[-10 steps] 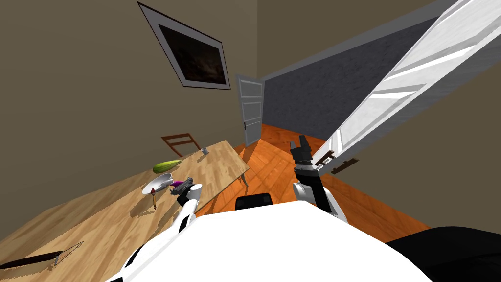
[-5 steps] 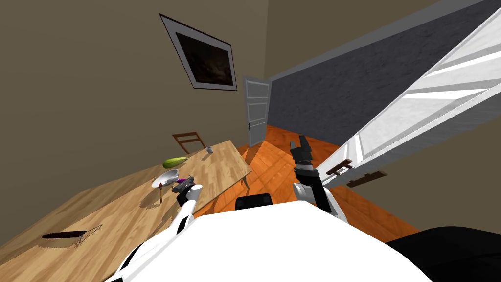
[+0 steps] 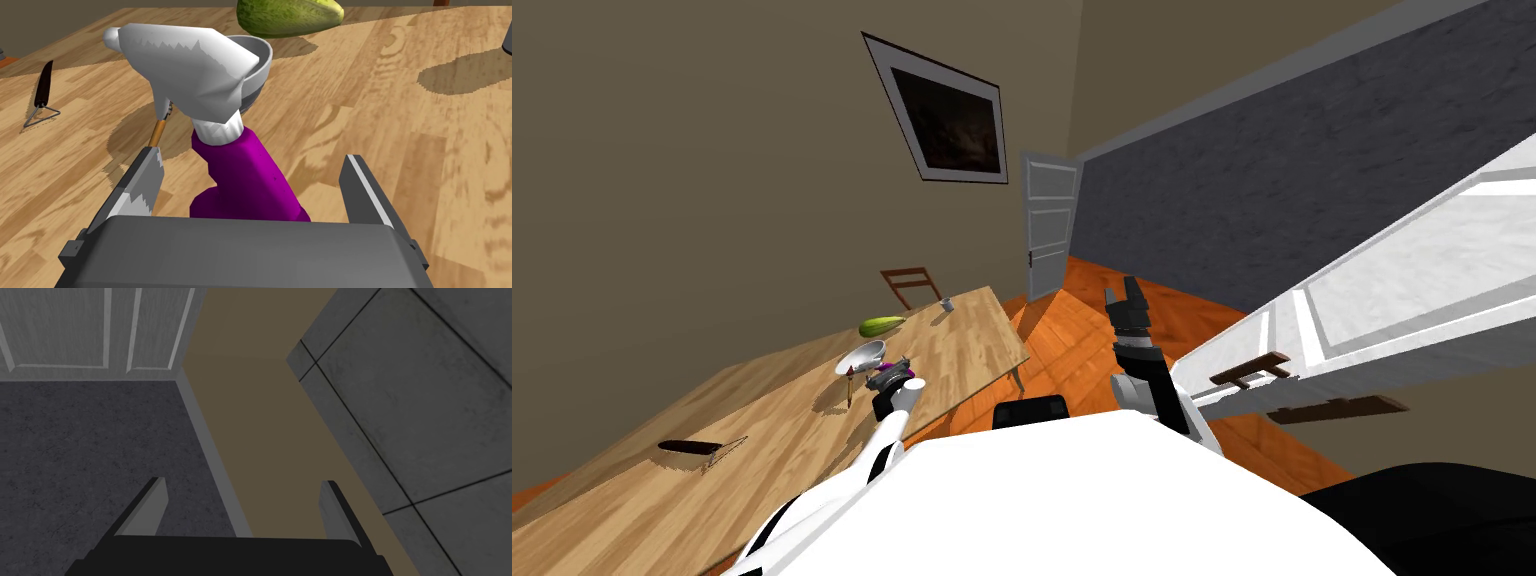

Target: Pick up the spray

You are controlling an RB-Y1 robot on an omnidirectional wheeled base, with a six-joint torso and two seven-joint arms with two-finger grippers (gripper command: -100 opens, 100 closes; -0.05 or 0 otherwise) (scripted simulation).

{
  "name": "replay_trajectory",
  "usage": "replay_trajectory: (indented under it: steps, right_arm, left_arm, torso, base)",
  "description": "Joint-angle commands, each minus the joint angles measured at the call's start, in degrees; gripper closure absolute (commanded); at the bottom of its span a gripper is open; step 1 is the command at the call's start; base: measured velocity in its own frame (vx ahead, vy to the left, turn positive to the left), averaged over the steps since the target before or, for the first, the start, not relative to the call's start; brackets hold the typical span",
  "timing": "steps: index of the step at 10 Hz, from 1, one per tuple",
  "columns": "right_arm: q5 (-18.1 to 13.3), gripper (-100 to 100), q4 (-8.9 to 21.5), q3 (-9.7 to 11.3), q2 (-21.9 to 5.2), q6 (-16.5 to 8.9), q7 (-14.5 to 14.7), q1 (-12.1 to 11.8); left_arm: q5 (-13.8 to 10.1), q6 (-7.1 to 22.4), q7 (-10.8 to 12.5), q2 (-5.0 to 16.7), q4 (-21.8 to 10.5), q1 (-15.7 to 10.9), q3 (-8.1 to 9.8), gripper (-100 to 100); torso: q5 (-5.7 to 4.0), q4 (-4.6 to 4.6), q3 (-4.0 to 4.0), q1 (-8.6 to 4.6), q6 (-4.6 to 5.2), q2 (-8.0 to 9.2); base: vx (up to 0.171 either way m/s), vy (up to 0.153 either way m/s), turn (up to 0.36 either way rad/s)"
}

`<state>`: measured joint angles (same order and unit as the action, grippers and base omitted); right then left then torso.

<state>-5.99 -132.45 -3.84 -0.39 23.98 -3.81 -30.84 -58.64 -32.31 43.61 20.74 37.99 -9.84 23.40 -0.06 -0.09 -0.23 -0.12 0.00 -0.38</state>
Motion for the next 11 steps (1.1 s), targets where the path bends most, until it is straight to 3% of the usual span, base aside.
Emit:
replay_trajectory:
  steps: [1, 3, 4, 5, 6, 8, 9, 10, 11]
  right_arm:
    - [0.0, 0, 0.0, 0.0, 0.0, 0.0, 0.0, 0.0]
    - [0.0, 0, 0.0, 0.0, 0.0, 0.0, 0.0, 0.0]
    - [0.0, 0, 0.0, 0.0, 0.0, 0.0, 0.0, 0.0]
    - [0.0, 0, 0.0, 0.0, 0.0, 0.0, 0.0, 0.0]
    - [0.0, 0, 0.0, 0.0, 0.0, 0.0, 0.0, 0.0]
    - [0.0, 0, 0.0, 0.0, 0.0, 0.0, 0.0, 0.0]
    - [0.0, 0, 0.0, 0.0, 0.0, 0.0, 0.0, 0.0]
    - [0.0, 0, 0.0, 0.0, 0.0, 0.0, 0.0, 0.0]
    - [0.0, 0, 0.0, 0.0, 0.0, 0.0, 0.0, 0.0]
  left_arm:
    - [2.9, 0.9, 2.9, 1.0, -0.8, 0.1, -1.57, -100]
    - [3.3, 0.9, 5.1, 1.0, -0.8, 0.1, -1.57, -100]
    - [6.0, 1.7, 7.5, 1.9, -1.4, 0.3, -2.94, -100]
    - [6.1, 1.7, 8.7, 1.9, -1.4, 0.3, -2.94, -100]
    - [8.5, 2.5, 10.2, 2.8, -2.1, 0.4, -4.31, -100]
    - [8.8, 2.5, 12.4, 2.8, -2.1, 0.4, -4.31, -100]
    - [11.5, 3.2, 14.5, 3.7, -2.7, 0.6, -5.67, -100]
    - [11.6, 3.2, 15.9, 3.7, -2.7, 0.6, -5.67, -100]
    - [14.1, 4.0, 17.6, 4.6, -3.4, 0.8, -7.04, -100]
  torso:
    - [0.0, 0.0, 0.0, 0.0, 0.0, 0.0]
    - [0.01, 0.0, 0.01, 0.02, 0.01, 0.02]
    - [0.02, 0.03, 0.09, 0.11, 0.02, 0.16]
    - [0.03, 0.02, 0.06, 0.14, -0.07, 0.1]
    - [0.02, 0.02, 0.05, 0.08, -0.01, 0.08]
    - [0.0, -0.01, -0.02, 0.0, 0.01, -0.02]
    - [0.02, 0.03, 0.08, 0.12, 0.01, 0.15]
    - [0.02, 0.02, 0.06, 0.09, -0.05, 0.1]
    - [0.01, 0.04, 0.12, 0.06, -0.01, 0.22]
  base:
    - [0.105, -0.044, 0.287]
    - [0.07, -0.039, 0.031]
    - [0.08, -0.019, 0.252]
    - [0.085, -0.045, 0.174]
    - [0.128, -0.071, 0.236]
    - [0.073, -0.045, 0.062]
    - [0.077, -0.043, 0.247]
    - [0.035, -0.058, 0.189]
    - [0.023, -0.094, 0.27]
